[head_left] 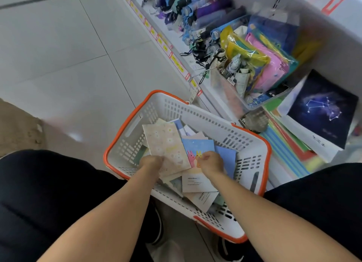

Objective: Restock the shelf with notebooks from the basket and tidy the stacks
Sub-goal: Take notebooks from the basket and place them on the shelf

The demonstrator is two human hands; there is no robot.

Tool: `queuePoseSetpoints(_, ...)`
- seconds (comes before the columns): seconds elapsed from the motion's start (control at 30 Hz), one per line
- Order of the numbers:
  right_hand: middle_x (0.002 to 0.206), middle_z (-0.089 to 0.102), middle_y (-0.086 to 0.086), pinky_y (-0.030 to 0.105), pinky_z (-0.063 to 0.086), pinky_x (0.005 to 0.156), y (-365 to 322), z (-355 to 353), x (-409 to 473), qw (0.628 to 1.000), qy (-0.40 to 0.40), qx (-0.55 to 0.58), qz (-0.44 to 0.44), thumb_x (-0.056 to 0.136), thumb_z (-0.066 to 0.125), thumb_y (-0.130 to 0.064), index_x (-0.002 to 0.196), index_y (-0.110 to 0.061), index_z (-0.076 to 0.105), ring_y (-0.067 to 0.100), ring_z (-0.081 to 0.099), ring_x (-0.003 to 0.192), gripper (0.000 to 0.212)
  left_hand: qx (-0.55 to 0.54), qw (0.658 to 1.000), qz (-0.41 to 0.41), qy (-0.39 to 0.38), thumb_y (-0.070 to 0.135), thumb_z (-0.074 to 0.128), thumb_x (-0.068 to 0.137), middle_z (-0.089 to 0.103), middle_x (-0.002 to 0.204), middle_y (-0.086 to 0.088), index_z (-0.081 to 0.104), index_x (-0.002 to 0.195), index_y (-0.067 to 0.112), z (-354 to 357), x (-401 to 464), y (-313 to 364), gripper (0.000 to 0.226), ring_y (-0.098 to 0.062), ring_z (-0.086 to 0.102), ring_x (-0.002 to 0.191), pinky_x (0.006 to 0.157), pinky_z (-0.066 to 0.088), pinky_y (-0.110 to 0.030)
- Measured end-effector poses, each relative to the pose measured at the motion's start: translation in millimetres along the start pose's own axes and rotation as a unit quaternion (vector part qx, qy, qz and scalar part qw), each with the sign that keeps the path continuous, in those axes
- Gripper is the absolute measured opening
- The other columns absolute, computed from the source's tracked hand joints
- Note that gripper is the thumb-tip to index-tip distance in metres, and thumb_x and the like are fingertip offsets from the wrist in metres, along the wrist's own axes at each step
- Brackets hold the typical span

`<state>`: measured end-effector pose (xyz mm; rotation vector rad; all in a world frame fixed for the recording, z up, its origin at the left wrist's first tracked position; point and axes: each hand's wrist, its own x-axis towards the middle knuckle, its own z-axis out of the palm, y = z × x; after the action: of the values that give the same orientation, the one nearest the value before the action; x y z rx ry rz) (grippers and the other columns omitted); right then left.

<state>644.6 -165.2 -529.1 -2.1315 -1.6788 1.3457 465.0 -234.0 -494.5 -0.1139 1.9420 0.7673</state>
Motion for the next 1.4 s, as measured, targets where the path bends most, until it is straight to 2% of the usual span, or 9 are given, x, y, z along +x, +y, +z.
queuePoseSetpoints(0.1,0.124,0.049,0.011,0.04,0.054,0.076,19,-9,7,0.995,0.02,-0.032,0.089,0.074,0.081,-0.035,0.126,-0.009,0.048,0.035,0.057,0.106,0.066,0.079,0.992,0.058,0.076,0.022,0.07,0.086,0.068,0.106,-0.013,0.065,0.113,0.004,3,1,-2,0.033,-0.035,0.065,0.097,0.087,0.054,-0.037)
queuePoseSetpoints(0.2,0.131,0.053,0.013,0.037,0.055,0.075,34,-11,8,0.992,-0.027,-0.008,0.12,0.069,0.086,-0.037,0.137,-0.006,0.04,0.033,0.061,0.108,0.088,0.101,0.981,0.109,0.122,0.016,0.061,0.092,0.068,0.111,-0.013,0.065,0.116,0.008,2,-15,3,0.025,-0.035,0.062,0.103,0.081,0.048,-0.031)
queuePoseSetpoints(0.53,0.093,0.07,0.012,0.032,0.056,0.062,31,-17,14,0.996,-0.006,-0.032,0.086,0.083,0.069,-0.005,0.086,-0.009,0.067,0.028,0.067,0.079,0.005,0.082,0.959,0.204,0.177,0.009,0.043,0.094,0.065,0.103,-0.008,0.059,0.122,0.014,-7,-34,17,0.032,-0.027,0.057,0.088,0.074,0.041,-0.03)
queuePoseSetpoints(0.8,0.111,0.062,0.008,0.034,0.051,0.075,-88,-133,17,0.988,-0.059,-0.043,-0.139,0.09,0.056,0.003,0.115,-0.012,0.06,0.028,0.062,0.097,0.03,0.03,0.937,0.275,0.212,0.01,0.041,0.095,0.064,0.104,-0.005,0.054,0.125,0.014,-15,-36,30,0.033,-0.021,0.053,0.083,0.071,0.041,-0.03)
queuePoseSetpoints(0.93,0.11,0.067,0.013,0.052,0.054,0.082,-106,-163,2,0.973,-0.116,0.172,-0.099,0.096,0.053,0.003,0.116,-0.014,0.059,0.033,0.066,0.096,0.027,-0.043,0.962,0.247,0.108,0.006,0.05,0.09,0.066,0.101,-0.003,0.058,0.12,0.01,-10,-33,28,0.031,-0.025,0.063,0.087,0.07,0.048,-0.03)
queuePoseSetpoints(1.03,0.101,0.07,0.012,0.048,0.057,0.077,-105,-139,-9,0.94,-0.164,0.291,-0.062,0.095,0.052,0.007,0.106,-0.011,0.061,0.031,0.069,0.086,0.023,-0.139,0.97,0.197,-0.025,0.006,0.055,0.092,0.068,0.112,-0.011,0.058,0.121,0.01,0,-38,41,0.03,-0.029,0.067,0.091,0.071,0.055,-0.037)
queuePoseSetpoints(1.17,0.094,0.069,0.002,0.034,0.055,0.067,-94,-102,-17,0.969,-0.062,0.201,-0.127,0.092,0.061,-0.001,0.097,-0.013,0.062,0.022,0.068,0.085,0.014,-0.182,0.953,0.208,-0.126,0.027,0.052,0.099,0.073,0.098,-0.002,0.061,0.114,0.02,10,-61,66,0.018,-0.023,0.07,0.081,0.057,0.054,-0.031)
queuePoseSetpoints(1.27,0.109,0.069,0.01,0.043,0.056,0.077,-99,-101,-24,0.953,-0.058,0.267,-0.133,0.096,0.059,-0.006,0.099,-0.019,0.057,0.027,0.068,0.095,0.014,-0.145,0.93,0.278,-0.194,0.037,0.066,0.09,0.074,0.107,-0.001,0.063,0.118,0.026,10,-78,77,0.03,-0.024,0.071,0.096,0.076,0.058,-0.041)
queuePoseSetpoints(1.4,0.124,0.067,0.011,0.052,0.054,0.09,-122,-138,-44,0.912,-0.114,0.364,-0.149,0.098,0.055,-0.004,0.116,-0.02,0.059,0.032,0.067,0.106,0.025,-0.134,0.901,0.326,-0.254,0.008,0.064,0.09,0.069,0.119,-0.008,0.057,0.126,0.015,7,-101,109,0.037,-0.031,0.065,0.109,0.097,0.049,-0.053)
